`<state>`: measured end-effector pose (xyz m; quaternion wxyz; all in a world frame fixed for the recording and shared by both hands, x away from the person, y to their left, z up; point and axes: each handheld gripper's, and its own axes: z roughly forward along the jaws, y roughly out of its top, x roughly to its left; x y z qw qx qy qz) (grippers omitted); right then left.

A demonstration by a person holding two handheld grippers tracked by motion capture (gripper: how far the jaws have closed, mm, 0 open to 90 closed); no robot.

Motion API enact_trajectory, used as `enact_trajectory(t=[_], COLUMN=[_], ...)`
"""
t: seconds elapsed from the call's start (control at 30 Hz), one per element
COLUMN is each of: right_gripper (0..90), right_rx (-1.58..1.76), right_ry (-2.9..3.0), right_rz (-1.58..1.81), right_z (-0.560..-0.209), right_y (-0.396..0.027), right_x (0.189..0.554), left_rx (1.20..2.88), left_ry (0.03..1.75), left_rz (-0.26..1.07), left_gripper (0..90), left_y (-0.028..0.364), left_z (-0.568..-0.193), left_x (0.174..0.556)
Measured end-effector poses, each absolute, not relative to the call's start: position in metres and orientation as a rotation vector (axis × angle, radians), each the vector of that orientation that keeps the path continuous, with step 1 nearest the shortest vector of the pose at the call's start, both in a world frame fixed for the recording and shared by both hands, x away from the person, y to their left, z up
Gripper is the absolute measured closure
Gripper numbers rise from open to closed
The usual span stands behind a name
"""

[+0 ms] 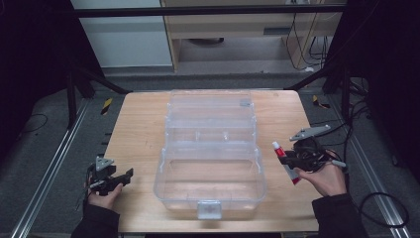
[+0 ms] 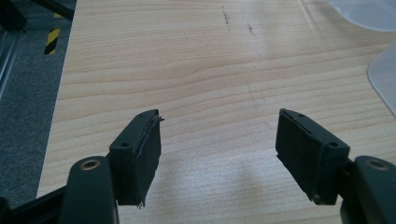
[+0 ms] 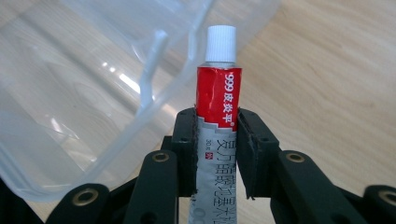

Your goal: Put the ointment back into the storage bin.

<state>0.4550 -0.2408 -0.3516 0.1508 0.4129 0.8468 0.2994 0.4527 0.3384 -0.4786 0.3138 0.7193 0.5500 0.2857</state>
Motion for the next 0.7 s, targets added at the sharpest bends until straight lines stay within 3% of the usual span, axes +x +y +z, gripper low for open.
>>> enact_trajectory(t=[0.7], right_gripper=[70.0], right_rx=[0.734], right_ry=[2.599], right_rz=[0.931], right_z=[-0.302], right_y=[-0.196], right_x=[0.468], left_rx=[1.895], left_ry=[1.45], left_rz=[0.755], left_gripper=[30.8], left_y=[0.338], left_z=[-0.479], left_x=[0.453])
